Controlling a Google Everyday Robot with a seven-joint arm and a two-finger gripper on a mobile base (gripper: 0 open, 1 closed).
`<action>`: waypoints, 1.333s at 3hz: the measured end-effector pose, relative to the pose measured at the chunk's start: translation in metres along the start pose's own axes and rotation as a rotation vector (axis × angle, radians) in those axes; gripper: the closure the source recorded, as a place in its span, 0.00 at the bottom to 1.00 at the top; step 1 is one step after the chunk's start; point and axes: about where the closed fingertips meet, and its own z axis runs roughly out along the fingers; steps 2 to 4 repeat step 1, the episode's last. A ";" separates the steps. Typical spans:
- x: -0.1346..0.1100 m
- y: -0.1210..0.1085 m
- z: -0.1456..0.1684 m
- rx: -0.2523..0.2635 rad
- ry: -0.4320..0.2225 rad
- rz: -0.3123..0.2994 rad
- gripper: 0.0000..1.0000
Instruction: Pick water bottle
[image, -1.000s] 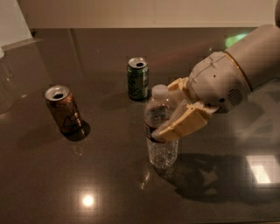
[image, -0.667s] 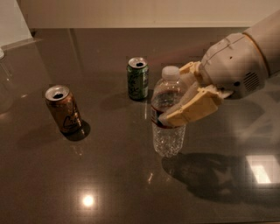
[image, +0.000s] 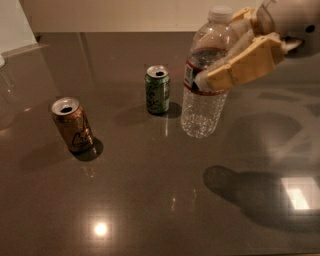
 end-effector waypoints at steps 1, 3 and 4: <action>0.000 0.000 0.000 0.000 0.000 0.000 1.00; 0.000 0.000 0.000 0.000 0.000 0.000 1.00; 0.000 0.000 0.000 0.000 0.000 0.000 1.00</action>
Offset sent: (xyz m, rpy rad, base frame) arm 0.0000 0.0000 0.0000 0.0000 0.0000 0.0000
